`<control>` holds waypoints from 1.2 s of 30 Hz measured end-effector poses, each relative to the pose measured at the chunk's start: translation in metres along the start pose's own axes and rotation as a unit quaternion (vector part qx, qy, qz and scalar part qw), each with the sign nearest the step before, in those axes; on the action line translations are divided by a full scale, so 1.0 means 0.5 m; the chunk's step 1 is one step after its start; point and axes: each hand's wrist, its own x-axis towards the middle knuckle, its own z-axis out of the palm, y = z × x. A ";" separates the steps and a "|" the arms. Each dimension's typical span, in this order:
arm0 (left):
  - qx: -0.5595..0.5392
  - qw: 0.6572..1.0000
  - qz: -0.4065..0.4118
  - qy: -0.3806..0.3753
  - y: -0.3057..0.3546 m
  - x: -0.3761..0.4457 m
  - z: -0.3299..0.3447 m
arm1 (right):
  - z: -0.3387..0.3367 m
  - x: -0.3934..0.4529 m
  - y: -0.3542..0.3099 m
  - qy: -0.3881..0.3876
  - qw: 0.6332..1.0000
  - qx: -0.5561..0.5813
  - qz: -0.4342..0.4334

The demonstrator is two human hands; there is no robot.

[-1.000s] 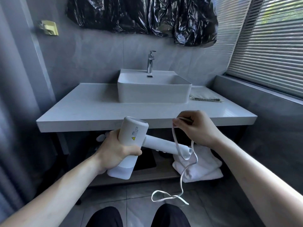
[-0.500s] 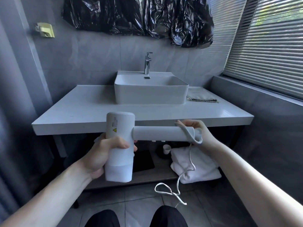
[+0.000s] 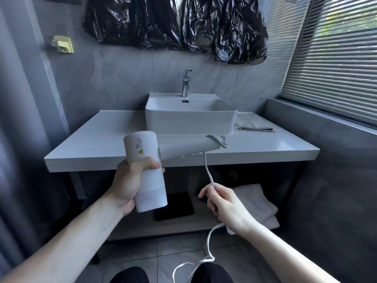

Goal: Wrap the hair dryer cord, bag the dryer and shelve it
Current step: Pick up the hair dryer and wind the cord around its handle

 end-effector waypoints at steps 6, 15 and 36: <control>0.053 0.996 0.043 0.063 0.002 0.036 -0.010 | -0.002 -0.051 -0.009 0.009 0.984 -0.163 -0.074; 0.130 0.987 0.055 0.074 -0.030 0.041 -0.024 | -0.057 -0.042 -0.099 0.096 0.972 -0.155 -0.146; 0.182 0.980 0.035 -0.079 -0.022 -0.017 -0.008 | -0.167 0.106 -0.137 0.091 0.988 -0.097 -0.076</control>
